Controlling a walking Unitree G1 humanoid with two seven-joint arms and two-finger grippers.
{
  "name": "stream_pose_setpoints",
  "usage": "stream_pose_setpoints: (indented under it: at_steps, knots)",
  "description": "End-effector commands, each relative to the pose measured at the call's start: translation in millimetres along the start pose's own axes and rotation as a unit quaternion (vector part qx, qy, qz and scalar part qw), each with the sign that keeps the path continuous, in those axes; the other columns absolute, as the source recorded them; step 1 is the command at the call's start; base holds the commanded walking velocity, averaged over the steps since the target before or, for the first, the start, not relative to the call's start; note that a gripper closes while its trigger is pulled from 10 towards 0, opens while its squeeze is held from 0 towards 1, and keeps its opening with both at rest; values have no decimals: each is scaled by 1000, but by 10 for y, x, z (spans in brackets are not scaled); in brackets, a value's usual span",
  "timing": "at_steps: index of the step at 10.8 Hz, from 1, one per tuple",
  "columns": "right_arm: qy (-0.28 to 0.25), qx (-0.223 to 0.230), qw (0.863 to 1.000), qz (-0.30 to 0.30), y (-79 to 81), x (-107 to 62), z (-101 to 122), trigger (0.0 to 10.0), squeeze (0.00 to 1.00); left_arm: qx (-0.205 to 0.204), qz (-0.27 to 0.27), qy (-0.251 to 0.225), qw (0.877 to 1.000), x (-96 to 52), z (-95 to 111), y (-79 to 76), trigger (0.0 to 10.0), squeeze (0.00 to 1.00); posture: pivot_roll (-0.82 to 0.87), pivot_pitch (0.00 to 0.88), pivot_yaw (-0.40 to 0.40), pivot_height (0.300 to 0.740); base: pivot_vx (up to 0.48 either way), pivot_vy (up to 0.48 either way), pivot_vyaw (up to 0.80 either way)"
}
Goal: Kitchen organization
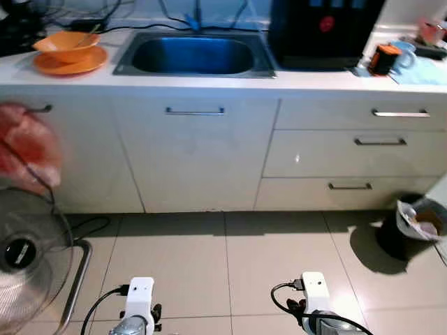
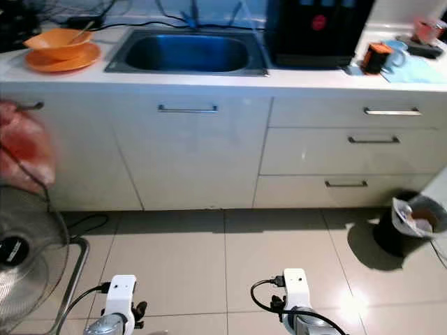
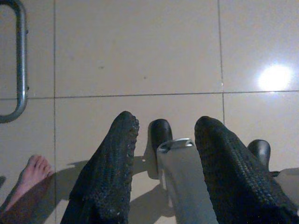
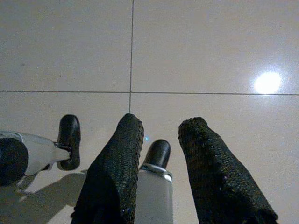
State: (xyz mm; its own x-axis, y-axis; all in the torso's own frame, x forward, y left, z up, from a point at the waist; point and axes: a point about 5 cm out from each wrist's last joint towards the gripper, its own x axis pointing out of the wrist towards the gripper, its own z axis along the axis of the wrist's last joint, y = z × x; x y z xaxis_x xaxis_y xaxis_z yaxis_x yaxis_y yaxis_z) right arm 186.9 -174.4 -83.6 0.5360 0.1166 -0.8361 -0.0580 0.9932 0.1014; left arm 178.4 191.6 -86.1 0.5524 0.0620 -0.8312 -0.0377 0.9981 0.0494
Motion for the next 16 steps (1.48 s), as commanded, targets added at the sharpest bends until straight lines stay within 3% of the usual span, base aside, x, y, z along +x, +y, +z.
stream_pose_setpoints:
  at_steps: [1,12,15,16]
  knots:
    - [1,-13,1000,0,-37,-4,34,10000,0,10,-3,-10,1000,7,55,-4,10000,0,32,0,-11,740,0,0,0]
    - [8,9,1000,-9,-56,-19,-62,10000,0,-2,-3,-4,1000,-1,-2,-20,10000,0,28,43,-10,740,0,0,0]
    - [-48,9,999,-19,-96,-11,174,10000,0,-5,9,-52,999,7,160,-9,10000,0,30,57,-12,740,0,0,0]
    - [-120,2,992,-42,-178,-32,530,10000,0,-13,17,-120,992,13,494,7,10000,0,31,60,-16,740,0,0,0]
